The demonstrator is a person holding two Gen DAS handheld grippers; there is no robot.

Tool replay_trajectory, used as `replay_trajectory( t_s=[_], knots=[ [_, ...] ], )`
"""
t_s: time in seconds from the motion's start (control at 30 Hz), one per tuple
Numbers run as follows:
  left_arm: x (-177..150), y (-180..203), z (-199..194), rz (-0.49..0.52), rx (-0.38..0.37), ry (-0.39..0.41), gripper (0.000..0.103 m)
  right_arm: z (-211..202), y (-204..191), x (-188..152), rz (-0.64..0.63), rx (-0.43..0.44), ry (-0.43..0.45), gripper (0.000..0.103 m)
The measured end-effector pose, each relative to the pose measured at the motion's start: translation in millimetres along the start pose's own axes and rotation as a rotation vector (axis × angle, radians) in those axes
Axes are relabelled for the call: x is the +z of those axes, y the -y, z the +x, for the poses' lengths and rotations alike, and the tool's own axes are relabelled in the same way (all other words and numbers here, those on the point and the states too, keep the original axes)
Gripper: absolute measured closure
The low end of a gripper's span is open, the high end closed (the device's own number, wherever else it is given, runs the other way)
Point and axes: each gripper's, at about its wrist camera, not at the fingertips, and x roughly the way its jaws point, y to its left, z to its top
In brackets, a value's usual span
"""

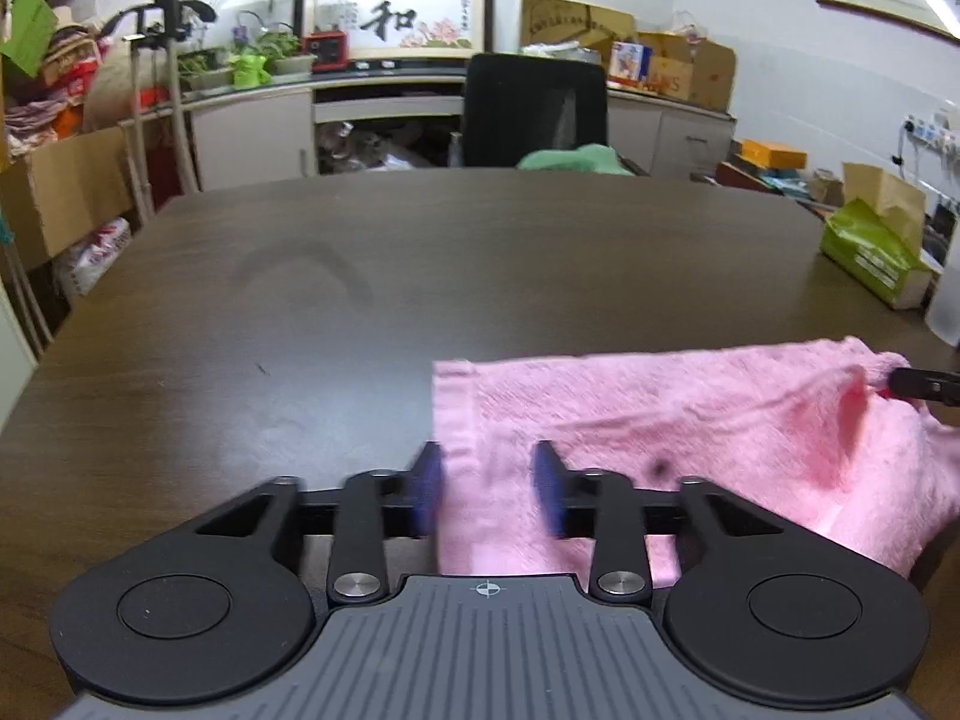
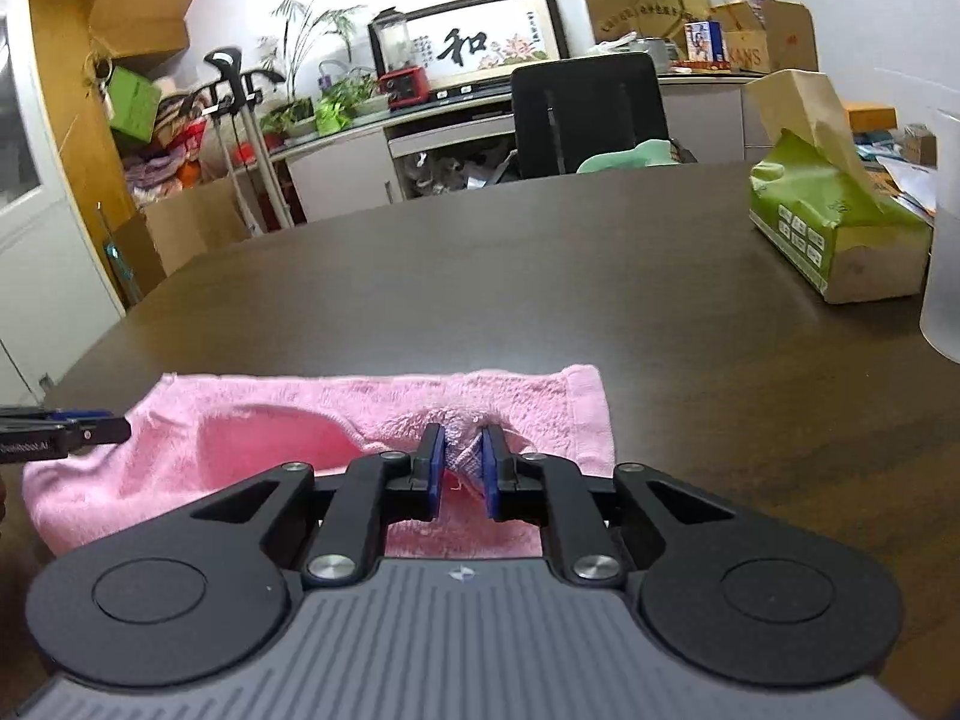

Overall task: Fold towel
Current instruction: 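Lift the held edge with both grippers and carry it over the towel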

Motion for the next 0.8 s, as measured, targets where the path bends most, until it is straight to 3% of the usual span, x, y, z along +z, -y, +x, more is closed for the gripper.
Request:
replay_trajectory(
  t_s=[0.07, 0.23, 0.37, 0.53, 0.8],
  knots=[
    [-1.4, 2.9, 0.0, 0.019, 0.005, 0.007, 0.046, 0.4, -2.1, -0.5, -0.012, -0.003, -0.003, 0.088],
    [-2.8, 5.3, 0.1, 0.045, -0.01, 0.014, 0.071, -0.9, -0.4, -1.0, -0.009, 0.0, -0.008, 0.086],
    [-3.1, 9.8, -0.7, 0.074, -0.001, 0.024, 0.08, -0.8, 0.6, -0.6, -0.004, 0.001, -0.01, 0.086],
    [-2.5, 10.3, -2.2, 0.075, 0.0, 0.029, 0.101, -0.7, 3.7, -1.3, 0.008, 0.004, -0.006, 0.087],
    [-0.5, 3.4, -2.9, 0.01, 0.018, 0.027, 0.103, -1.7, 2.1, -3.5, 0.007, -0.001, 0.001, 0.086]
  ],
)
